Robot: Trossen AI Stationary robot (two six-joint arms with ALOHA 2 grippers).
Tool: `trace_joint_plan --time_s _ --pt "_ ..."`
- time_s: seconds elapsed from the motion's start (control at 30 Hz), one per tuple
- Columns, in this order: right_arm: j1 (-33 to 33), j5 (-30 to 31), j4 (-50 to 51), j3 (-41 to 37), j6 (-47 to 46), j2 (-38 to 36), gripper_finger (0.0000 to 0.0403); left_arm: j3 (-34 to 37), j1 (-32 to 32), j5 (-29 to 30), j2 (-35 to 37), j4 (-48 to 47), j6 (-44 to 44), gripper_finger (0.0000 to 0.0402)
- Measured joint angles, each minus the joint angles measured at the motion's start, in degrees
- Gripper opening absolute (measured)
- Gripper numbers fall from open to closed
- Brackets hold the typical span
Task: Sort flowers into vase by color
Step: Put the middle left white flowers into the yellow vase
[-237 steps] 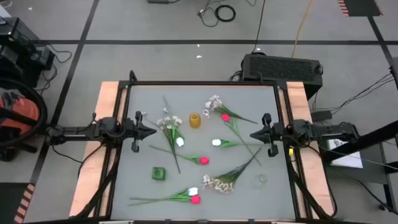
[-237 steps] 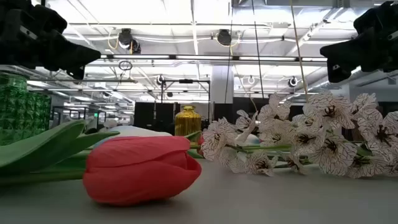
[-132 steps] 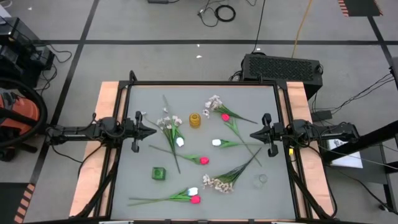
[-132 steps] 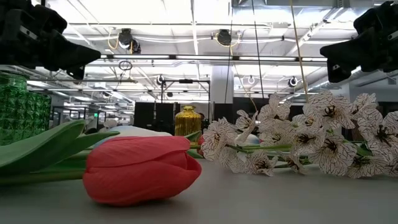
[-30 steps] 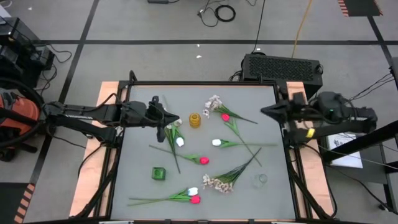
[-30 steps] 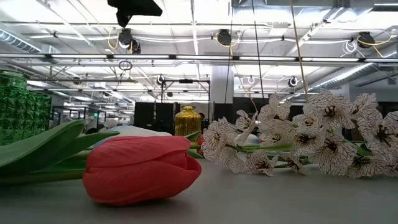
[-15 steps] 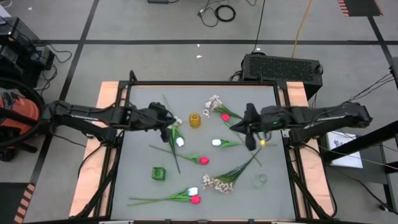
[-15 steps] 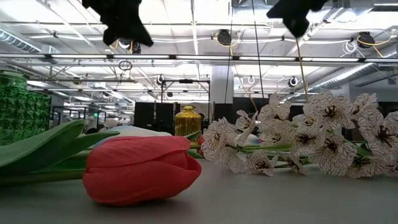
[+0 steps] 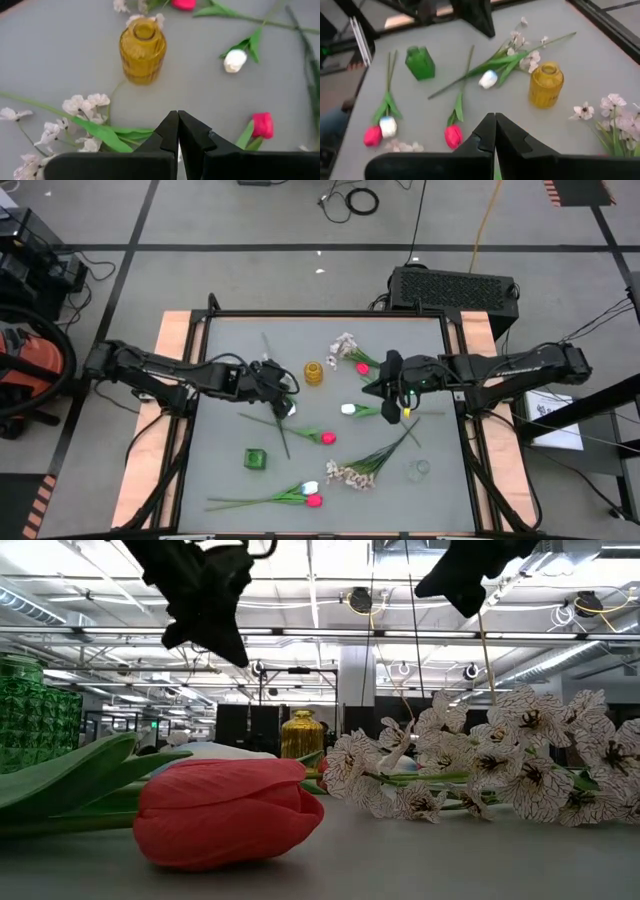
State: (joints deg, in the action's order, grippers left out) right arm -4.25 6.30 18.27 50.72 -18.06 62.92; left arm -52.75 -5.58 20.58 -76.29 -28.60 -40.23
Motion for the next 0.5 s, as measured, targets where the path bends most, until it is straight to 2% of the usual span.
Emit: trace_joint_plan --time_s 0.23,0.33,0.5 --pt "0.5 0.6 -3.9 0.0 -3.1 0.1 0.0000 0.0 -0.2 2.0 -1.4 2.8 0.4 0.0015" --pt "0.5 4.3 -3.5 0.0 -3.8 0.9 0.0000 0.0 -0.6 4.6 -1.4 2.4 0.0 0.0015" --pt "0.9 8.3 -3.1 0.0 -2.9 2.5 0.0000 0.0 -1.3 5.7 -1.4 2.5 -1.5 0.0015"
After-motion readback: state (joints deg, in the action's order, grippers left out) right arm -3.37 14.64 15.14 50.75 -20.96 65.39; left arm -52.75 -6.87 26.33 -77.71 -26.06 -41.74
